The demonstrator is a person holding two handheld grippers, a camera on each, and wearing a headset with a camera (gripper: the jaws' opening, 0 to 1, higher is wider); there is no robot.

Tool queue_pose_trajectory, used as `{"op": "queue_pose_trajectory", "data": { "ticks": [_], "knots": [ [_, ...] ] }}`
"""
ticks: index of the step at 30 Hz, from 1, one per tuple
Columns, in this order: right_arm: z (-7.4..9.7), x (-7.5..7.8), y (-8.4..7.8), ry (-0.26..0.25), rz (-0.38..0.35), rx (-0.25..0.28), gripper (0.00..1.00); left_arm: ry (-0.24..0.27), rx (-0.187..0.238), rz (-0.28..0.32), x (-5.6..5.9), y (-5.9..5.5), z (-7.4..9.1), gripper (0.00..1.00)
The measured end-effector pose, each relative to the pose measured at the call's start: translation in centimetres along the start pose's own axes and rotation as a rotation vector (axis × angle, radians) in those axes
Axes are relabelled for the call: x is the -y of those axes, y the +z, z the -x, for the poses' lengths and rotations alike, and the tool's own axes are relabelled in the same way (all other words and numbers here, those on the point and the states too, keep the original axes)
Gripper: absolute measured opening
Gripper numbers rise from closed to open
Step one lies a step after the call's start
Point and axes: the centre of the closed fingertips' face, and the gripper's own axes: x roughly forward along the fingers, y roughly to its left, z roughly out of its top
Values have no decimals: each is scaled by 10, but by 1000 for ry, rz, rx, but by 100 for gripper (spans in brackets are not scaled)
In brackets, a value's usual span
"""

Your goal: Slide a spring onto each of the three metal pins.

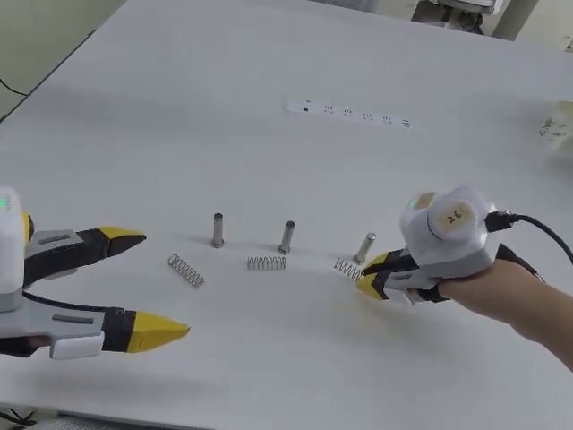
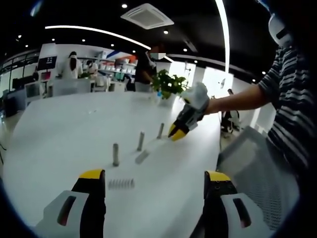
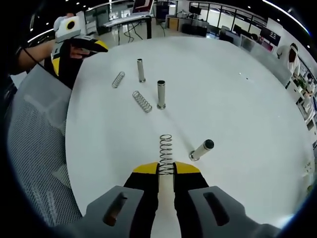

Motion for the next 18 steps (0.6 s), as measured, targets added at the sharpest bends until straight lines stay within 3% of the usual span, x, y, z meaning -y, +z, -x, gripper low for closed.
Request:
{"op": "queue_pose_trajectory", "data": {
  "ticks": [3, 13, 18],
  "knots": [
    [6, -5, 5, 17, 51, 0, 8, -14, 19, 9, 1, 6, -3, 77],
    [19, -29, 16, 65, 183, -3, 8, -86, 13, 17, 10, 10, -15, 68],
    [23, -42, 22, 93, 195, 10, 8, -135, -2, 23, 17, 10, -24, 63]
  ]
}}
